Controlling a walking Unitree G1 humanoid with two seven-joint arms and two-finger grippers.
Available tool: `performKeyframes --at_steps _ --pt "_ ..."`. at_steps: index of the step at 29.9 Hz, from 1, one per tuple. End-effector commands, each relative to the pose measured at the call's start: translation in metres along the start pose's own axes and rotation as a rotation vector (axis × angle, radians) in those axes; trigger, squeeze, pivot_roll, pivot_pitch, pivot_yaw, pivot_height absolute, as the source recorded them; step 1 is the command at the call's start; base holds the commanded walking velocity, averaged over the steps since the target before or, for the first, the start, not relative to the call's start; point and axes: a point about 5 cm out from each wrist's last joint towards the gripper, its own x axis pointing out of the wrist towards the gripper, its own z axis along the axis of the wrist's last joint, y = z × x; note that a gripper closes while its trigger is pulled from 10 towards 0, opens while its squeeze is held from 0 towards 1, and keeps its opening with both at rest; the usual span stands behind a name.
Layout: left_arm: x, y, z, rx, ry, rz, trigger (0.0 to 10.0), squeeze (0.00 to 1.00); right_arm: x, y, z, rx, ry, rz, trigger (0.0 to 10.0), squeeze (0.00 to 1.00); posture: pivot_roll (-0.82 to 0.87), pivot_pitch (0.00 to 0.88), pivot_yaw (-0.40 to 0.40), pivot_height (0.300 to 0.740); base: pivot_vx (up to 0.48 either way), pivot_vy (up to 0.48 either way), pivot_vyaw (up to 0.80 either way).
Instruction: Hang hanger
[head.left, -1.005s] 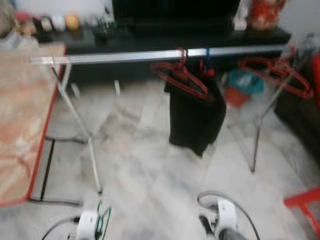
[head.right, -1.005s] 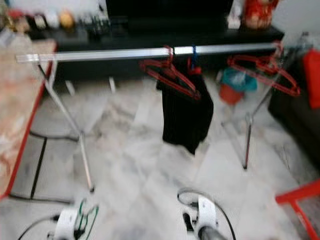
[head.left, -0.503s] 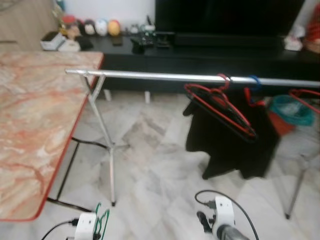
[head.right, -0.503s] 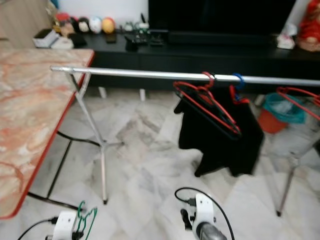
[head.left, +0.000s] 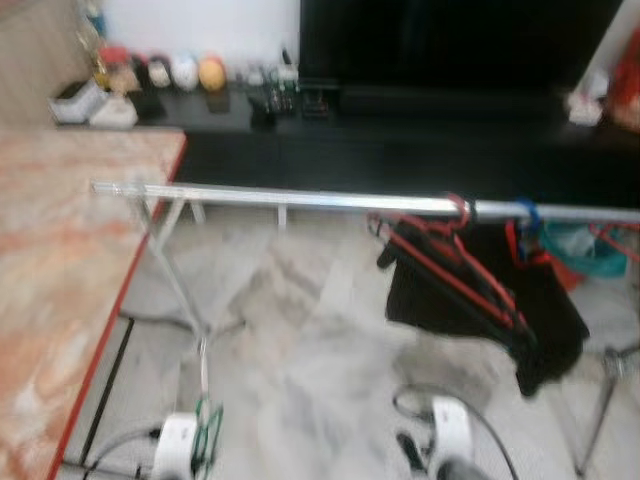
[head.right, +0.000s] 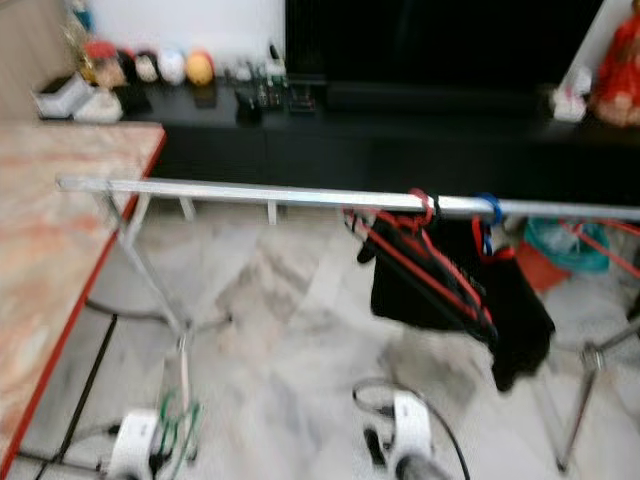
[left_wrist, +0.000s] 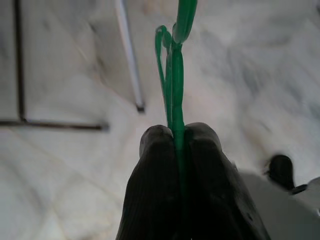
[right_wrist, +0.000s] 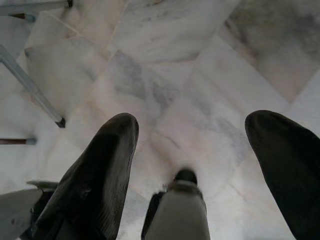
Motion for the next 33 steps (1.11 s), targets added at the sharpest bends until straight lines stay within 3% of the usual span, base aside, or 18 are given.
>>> performKeyframes --at_steps 1,6,7,9,12,13,17,20,22,27,33 --pt "0.003 -0.007 0.009 0.008 -0.038 -0.026 10.0 0.00 -0.002 -0.011 -0.003 0.004 0.012 -0.034 10.0 0.00 0.06 0.065 -0.003 0.740 0.379 0.000 0.00" --pt "0.006 -0.009 0.034 0.032 -0.153 -0.060 10.0 0.00 -0.002 -0.012 -0.003 0.003 0.012 -0.033 10.0 0.00 0.06 0.068 -0.001 0.740 0.213 0.000 0.00" --pt "0.005 -0.007 0.060 0.042 -0.290 -0.070 10.0 0.00 -0.002 -0.012 -0.003 0.003 0.012 -0.035 10.0 0.00 0.06 0.072 -0.001 0.740 0.000 0.000 0.00" --pt "0.005 -0.006 0.070 0.040 -0.340 -0.074 10.0 0.00 -0.002 -0.012 -0.003 0.004 0.011 -0.036 10.0 0.00 0.06 0.072 -0.001 0.740 0.000 0.000 0.00" --pt "-0.004 -0.004 0.100 0.060 -0.520 -0.094 10.0 0.00 -0.002 -0.012 -0.003 0.002 0.012 -0.036 10.0 0.00 0.06 0.074 0.001 0.740 0.000 0.000 0.00" --pt "-0.004 -0.004 0.100 0.060 -0.520 -0.094 10.0 0.00 -0.002 -0.012 -0.003 0.002 0.012 -0.036 10.0 0.00 0.06 0.074 0.001 0.740 0.000 0.000 0.00" --pt "-0.021 -0.011 0.119 0.142 -0.668 -0.173 10.0 0.00 -0.002 -0.012 -0.003 -0.003 0.013 -0.032 10.0 0.00 0.06 0.075 0.008 0.740 0.000 0.000 0.00" --pt "-0.030 -0.013 0.122 0.161 -0.703 -0.208 10.0 0.00 -0.002 -0.012 -0.003 -0.002 0.012 -0.032 10.0 0.00 0.06 0.075 0.009 0.740 0.000 0.000 0.00" --pt "-0.045 -0.017 0.119 0.257 -0.714 -0.296 10.0 0.00 -0.002 -0.011 -0.002 -0.005 0.013 -0.030 10.0 0.00 0.06 0.074 0.011 0.740 0.000 0.000 0.00" --pt "-0.062 -0.021 0.117 0.364 -0.721 -0.382 10.0 0.00 -0.002 -0.011 -0.002 -0.006 0.012 -0.029 10.0 0.00 0.07 0.079 0.016 0.740 0.000 0.000 0.00" --pt "-0.082 -0.037 0.137 0.481 -0.731 -0.517 10.0 0.00 -0.002 -0.010 -0.002 -0.018 0.015 -0.021 10.0 0.00 0.07 0.081 0.018 0.740 0.000 0.000 0.00"
